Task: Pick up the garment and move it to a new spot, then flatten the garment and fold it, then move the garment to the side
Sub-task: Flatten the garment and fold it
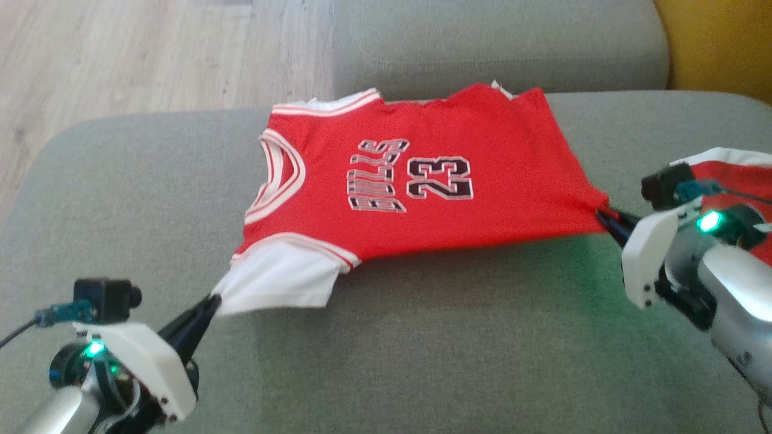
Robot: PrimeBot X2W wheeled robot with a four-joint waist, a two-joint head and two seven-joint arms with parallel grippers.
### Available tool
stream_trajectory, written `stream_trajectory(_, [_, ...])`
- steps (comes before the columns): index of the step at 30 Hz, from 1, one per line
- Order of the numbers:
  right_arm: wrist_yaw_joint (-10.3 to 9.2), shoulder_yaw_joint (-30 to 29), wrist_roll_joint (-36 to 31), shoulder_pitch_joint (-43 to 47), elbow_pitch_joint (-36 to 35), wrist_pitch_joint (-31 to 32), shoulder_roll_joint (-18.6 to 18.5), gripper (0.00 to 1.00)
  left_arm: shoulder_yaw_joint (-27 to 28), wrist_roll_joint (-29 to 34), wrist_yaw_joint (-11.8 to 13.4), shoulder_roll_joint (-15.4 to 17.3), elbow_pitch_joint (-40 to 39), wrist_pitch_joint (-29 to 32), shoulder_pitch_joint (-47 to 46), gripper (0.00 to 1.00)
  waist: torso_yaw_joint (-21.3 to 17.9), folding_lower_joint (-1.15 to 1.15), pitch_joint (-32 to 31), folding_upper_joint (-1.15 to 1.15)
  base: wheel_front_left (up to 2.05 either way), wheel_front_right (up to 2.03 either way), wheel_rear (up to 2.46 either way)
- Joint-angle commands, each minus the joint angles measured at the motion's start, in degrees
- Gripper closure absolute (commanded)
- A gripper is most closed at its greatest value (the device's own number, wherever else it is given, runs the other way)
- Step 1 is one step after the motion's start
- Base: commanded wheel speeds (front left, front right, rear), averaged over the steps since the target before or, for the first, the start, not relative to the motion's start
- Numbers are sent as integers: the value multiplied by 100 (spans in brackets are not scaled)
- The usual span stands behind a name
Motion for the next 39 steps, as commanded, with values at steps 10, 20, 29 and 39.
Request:
stream_trajectory(10, [-5, 656, 1238, 423, -1199, 820, -989, 100, 376, -633, 328, 878, -1299, 755, 540, 100, -24, 1, -291, -1, 0, 0, 0])
stream_trajectory(20, [-5, 768, 1560, 320, -1676, 1007, -1300, 100, 523, -699, 459, 847, -1519, 716, 397, 100, -79, 1, -153, -1, 0, 0, 0])
stream_trajectory(29, [-5, 699, 1529, -38, -1547, 993, -1134, 100, 500, -620, 285, 724, -1063, 899, -428, 100, -135, 1, 261, -1, 0, 0, 0])
stream_trajectory(39, [-5, 638, 1564, -504, -1209, 1150, -865, 100, 219, -203, -29, 599, -129, 1281, -1656, 100, -170, 1, 692, -1, 0, 0, 0])
